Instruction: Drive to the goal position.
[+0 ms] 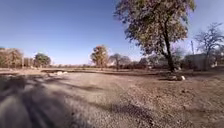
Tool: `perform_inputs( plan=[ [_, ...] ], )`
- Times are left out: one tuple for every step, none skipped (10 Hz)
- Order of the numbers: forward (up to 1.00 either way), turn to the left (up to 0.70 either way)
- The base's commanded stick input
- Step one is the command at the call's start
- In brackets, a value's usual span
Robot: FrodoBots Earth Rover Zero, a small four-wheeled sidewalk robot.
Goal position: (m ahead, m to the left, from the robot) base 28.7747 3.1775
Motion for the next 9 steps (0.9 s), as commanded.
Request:
perform_inputs(
  plan=[
    [0.50, 0.00],
    [0.50, 0.00],
    [0.50, 0.00],
    [0.50, 0.00],
    [0.50, 0.00],
    [0.50, 0.00],
    [0.50, 0.00],
    [0.50, 0.00],
    [0.50, 0.00]
  ],
)
